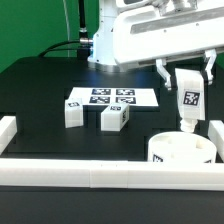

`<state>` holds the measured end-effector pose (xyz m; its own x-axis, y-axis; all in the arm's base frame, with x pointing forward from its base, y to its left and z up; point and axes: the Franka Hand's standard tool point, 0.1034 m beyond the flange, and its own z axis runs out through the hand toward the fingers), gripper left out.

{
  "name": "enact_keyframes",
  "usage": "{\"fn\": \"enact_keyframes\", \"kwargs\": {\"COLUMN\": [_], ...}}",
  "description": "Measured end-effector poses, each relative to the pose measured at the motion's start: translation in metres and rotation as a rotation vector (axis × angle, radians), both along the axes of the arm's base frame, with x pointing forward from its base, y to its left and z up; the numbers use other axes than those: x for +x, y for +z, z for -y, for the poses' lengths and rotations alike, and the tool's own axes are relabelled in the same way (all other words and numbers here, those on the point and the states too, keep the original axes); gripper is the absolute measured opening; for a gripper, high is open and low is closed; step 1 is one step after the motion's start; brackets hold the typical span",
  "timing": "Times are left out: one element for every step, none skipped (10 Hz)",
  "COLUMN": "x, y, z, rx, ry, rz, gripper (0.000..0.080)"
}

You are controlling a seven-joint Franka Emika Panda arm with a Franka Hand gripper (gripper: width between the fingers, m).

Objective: Assemble stool

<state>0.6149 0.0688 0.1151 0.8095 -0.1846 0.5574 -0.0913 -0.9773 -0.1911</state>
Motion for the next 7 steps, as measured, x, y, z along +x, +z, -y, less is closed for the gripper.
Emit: {"fn": "enact_keyframes", "kwargs": {"x": [0.002,0.001,0.001,0.001,0.006,0.017,0.023], "y": [-0.005,-0.006,-0.006,-0.007,-0.009,-0.007,-0.007], "z": [0.001,0.000,0.000,0.000,0.002,0.001,0.000], "rx": [-0.003,-0.001,-0.001,-0.001,0.003,0.010,0.014], "ry": [0.001,0.002,0.002,0.002,-0.001,-0.003,-0.005], "rz": [0.005,-0.004,-0.004,-0.005,-0.006,-0.002,0.005], "gripper": [0.0328,0.0328,0.0328,0.0328,0.0328,0.0328,0.0328]}}
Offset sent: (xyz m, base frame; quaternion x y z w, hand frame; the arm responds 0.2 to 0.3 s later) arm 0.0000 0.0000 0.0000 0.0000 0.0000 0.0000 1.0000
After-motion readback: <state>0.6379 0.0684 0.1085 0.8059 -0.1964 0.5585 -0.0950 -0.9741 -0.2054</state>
